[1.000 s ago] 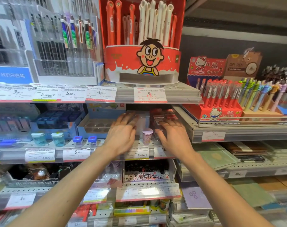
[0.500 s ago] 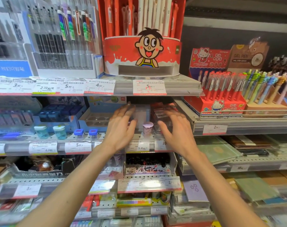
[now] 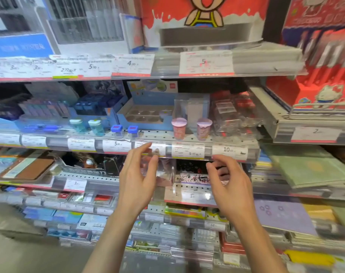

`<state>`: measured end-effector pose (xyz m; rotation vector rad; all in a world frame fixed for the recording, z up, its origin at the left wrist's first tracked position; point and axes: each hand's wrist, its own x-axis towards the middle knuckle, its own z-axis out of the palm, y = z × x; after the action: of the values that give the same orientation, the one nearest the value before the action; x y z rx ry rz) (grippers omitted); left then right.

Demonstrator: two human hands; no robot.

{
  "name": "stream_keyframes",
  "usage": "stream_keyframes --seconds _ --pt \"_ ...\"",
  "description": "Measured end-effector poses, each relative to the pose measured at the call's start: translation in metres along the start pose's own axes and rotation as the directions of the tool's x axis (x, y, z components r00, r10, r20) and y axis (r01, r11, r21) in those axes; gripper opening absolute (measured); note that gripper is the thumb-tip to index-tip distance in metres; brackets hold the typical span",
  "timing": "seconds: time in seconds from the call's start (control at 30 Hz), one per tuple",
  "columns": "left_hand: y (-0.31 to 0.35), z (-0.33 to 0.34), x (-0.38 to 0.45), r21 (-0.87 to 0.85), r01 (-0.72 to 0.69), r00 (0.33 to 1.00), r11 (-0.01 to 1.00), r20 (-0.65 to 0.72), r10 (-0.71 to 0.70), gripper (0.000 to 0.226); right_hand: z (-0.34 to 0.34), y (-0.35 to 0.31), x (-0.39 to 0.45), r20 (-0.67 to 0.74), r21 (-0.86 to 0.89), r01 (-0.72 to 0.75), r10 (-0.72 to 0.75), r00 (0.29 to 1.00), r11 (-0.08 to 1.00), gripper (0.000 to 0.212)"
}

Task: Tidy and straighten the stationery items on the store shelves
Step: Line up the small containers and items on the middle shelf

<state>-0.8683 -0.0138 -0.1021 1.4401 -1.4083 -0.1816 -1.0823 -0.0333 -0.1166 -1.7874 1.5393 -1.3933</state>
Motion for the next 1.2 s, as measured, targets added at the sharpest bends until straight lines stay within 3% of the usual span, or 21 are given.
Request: stream_keyframes --seconds 0.2,0.43,0.6,0.73,0.87,1.0,1.2 --pt "-0.032 -0.02 0.0 -0.013 0.021 0.998 1.0 0.065 -0.02 0.029 0.026 -0.008 -0.02 0.014 -0.042 -0.034 0.035 0.999 0.999 0.023" --pt "-0.077 -0.07 0.031 -0.048 -0.128 0.981 0.991 0.141 0.133 0.027 0.081 -0.051 -0.032 -0.121 -0.159 -0.057 0.038 0.992 0.986 0.021" --pt "-0.106 -0.1 0.058 0.017 -0.27 0.948 0.963 0.179 0.263 0.027 0.112 -0.08 -0.034 -0.146 -0.294 -0.019 -0.025 0.989 0.956 0.022" --pt "-0.117 -0.109 0.075 0.075 -0.406 0.9 0.911 0.207 0.384 0.03 0.121 -0.1 -0.027 -0.118 -0.396 -0.004 -0.046 0.992 0.918 0.028" --pt "-0.121 -0.11 0.088 0.165 -0.493 0.863 0.854 0.221 0.455 0.024 0.122 -0.111 -0.011 -0.063 -0.496 0.112 -0.165 0.984 0.861 0.025" --pt "-0.121 -0.104 0.094 0.223 -0.497 0.861 0.839 0.25 0.443 0.024 0.119 -0.11 0.012 0.068 -0.591 0.232 -0.239 0.969 0.773 0.022" --pt "-0.117 -0.099 0.098 0.248 -0.456 0.887 0.855 0.208 0.413 0.026 0.112 -0.102 0.028 0.156 -0.572 0.308 -0.267 0.951 0.76 0.019"
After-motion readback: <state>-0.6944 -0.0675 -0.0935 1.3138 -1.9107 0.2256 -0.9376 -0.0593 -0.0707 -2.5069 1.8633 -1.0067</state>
